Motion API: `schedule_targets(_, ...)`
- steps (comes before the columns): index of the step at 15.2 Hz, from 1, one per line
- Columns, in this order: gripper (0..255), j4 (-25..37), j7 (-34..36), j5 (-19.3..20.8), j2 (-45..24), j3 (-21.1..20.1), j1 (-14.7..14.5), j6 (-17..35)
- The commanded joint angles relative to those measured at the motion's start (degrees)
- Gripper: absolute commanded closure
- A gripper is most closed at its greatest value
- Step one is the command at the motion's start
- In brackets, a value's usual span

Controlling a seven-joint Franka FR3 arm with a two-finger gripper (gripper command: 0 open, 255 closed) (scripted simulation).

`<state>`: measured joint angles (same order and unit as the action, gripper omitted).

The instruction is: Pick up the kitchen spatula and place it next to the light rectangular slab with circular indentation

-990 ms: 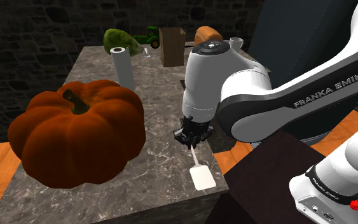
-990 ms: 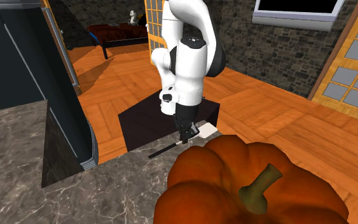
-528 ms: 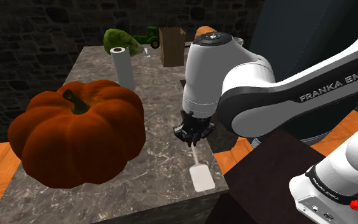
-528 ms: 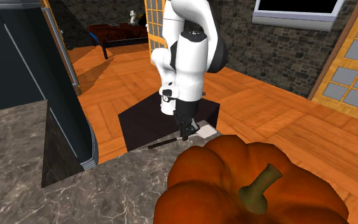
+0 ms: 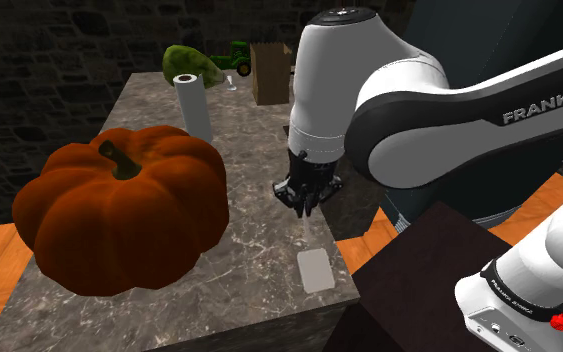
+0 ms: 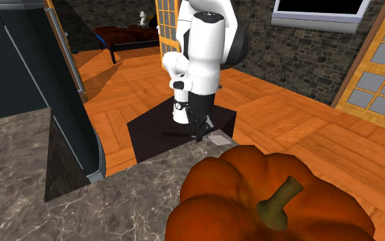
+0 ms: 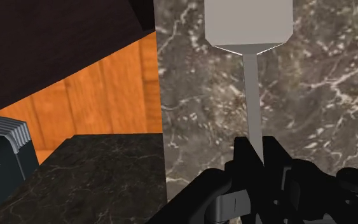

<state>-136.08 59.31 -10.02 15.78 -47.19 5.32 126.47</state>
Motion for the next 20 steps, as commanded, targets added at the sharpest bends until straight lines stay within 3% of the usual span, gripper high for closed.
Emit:
schedule_targets(1,255,0.7,-0.4,-0.6,1.0,0.5,-0.3,-1.6)
schedule_targets(6,255,2.6,-1.3,-1.3,2.7,1.7,-0.8,-5.0)
schedule_targets(8,255,1.3,-4.6,-1.6,3.7,4.2,-0.2,-4.8)
schedule_targets(20,255,-1.2,-21.8,1.6,3.2,16.5,6.4,-3.1)
